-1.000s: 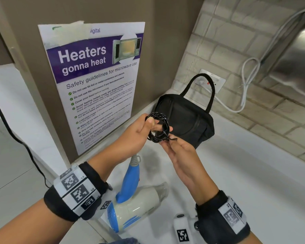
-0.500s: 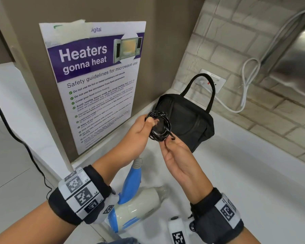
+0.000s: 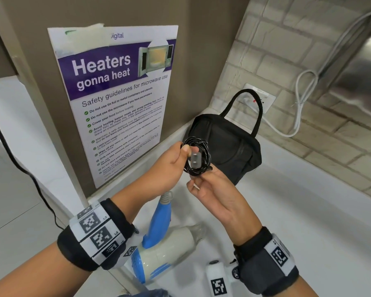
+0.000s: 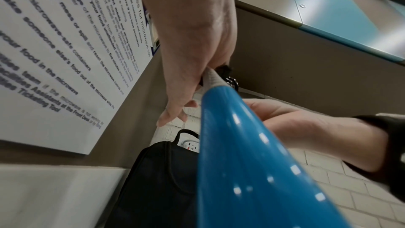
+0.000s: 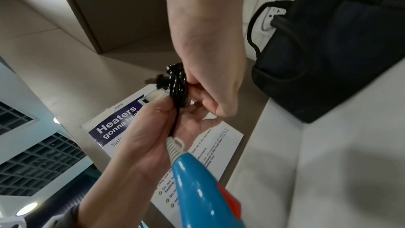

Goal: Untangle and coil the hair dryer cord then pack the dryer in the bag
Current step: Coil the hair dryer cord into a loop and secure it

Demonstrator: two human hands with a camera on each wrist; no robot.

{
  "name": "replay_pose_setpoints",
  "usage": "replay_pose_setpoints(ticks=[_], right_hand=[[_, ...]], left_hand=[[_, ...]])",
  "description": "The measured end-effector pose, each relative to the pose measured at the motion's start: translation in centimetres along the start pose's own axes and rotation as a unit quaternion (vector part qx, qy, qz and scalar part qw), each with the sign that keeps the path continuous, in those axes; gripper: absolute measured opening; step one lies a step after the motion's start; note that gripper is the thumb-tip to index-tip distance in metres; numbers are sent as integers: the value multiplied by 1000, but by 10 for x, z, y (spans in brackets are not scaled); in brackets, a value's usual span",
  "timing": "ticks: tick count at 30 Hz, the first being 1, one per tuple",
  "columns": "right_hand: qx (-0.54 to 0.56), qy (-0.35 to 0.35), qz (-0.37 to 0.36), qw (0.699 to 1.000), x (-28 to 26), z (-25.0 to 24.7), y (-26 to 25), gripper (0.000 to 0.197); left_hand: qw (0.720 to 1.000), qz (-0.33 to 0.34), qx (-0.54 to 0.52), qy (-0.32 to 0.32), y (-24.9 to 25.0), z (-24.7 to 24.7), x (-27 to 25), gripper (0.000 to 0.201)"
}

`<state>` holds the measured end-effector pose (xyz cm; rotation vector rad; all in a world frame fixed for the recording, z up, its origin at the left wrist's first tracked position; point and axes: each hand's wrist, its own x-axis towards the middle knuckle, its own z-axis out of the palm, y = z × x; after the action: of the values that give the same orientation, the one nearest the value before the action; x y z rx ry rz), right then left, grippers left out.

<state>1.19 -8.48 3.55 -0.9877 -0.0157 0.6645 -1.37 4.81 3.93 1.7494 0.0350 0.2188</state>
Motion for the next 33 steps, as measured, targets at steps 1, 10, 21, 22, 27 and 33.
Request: replay_pose_setpoints(ticks=[1,10,21,22,27,33], right_hand=[[-11,-9,5,1000,-1,-1,-2,29],[-1,-77,92,993,-15,0,-19,41],[-100,-54,64,991,-24,22,-20,33],[-116,-60,47,990,-26,21,-18,37],[-316,16,-48,947,-28,23,-16,25],[-620,175,-298,704,-25,13,-4,15]], left_hand=[[1000,-1,3,2,1,0,0,34],[995,49,79,23,-7,4,3,32],[983,115,144,13,1,1,0,17],[983,114,143,15,1,-1,0,19],[987,88,137,11,1,-3,0,22],[985,82,148,18,4,-3,1,23]])
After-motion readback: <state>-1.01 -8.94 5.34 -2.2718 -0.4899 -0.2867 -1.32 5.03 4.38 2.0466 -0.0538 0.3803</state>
